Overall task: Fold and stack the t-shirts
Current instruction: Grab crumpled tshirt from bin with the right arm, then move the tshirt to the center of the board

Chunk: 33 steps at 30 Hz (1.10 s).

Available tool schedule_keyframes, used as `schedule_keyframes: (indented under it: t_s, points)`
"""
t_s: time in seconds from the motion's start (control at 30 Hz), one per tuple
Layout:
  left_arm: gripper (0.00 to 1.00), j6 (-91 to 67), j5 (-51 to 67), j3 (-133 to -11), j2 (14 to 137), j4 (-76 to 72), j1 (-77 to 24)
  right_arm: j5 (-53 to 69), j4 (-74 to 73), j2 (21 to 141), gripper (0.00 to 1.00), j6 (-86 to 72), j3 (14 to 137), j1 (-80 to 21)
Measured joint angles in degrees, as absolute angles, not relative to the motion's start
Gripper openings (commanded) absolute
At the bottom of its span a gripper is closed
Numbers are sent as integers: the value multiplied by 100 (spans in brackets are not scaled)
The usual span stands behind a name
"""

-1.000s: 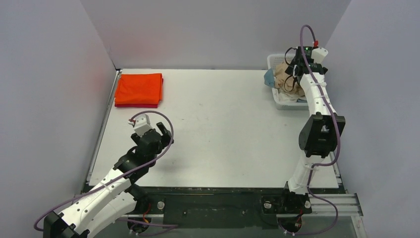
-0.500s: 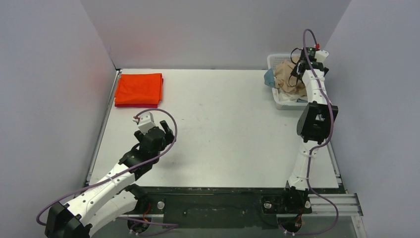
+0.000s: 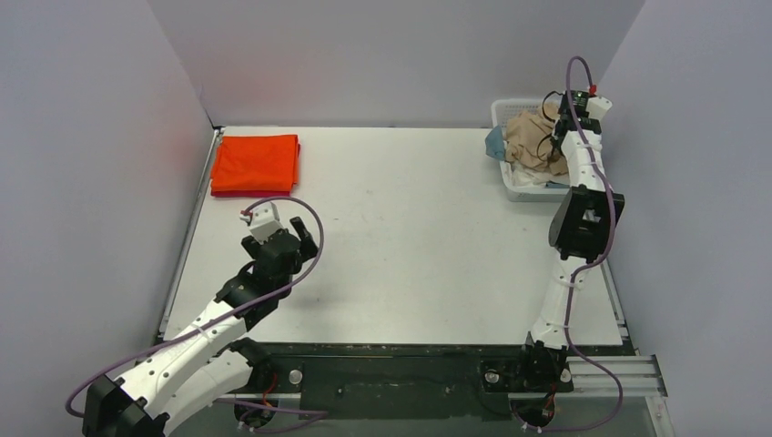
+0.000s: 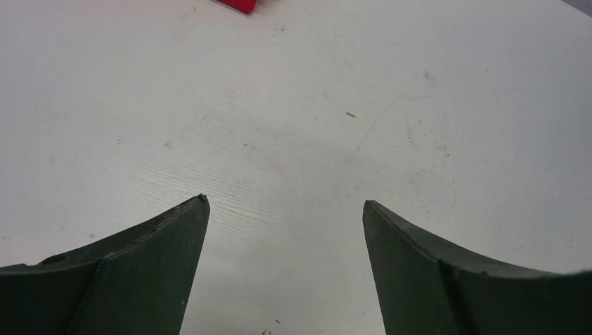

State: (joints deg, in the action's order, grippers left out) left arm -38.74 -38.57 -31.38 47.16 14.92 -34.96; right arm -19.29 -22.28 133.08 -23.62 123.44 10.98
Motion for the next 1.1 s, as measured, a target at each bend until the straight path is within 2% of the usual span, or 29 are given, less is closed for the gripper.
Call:
schedule_keyframes:
  t_s: [0.2, 0.4, 0.63, 0.87, 1.1]
  points:
    - [91, -3844, -3911, -3144, 4344, 1533, -3479, -1629, -1931, 12717, 0, -2377, 11797, 1100]
    - [91, -3854, -3863, -3146, 3948, 1647, -3479, -1487, -1463, 10726, 0, -2377, 10619, 716]
    - [91, -3992, -3671, -3166, 3603, 2016, -3479, -1282, -1076, 9004, 0, -2375, 10868, -30]
    - [91, -4265, -3568, -3166, 3107, 2399, -3479, -344, -1256, 8523, 0, -2523, 11537, -733]
    - [91, -4663, -3577, -3175, 2891, 2816, -3479, 462, -1741, 8462, 0, -2563, 11607, -2563]
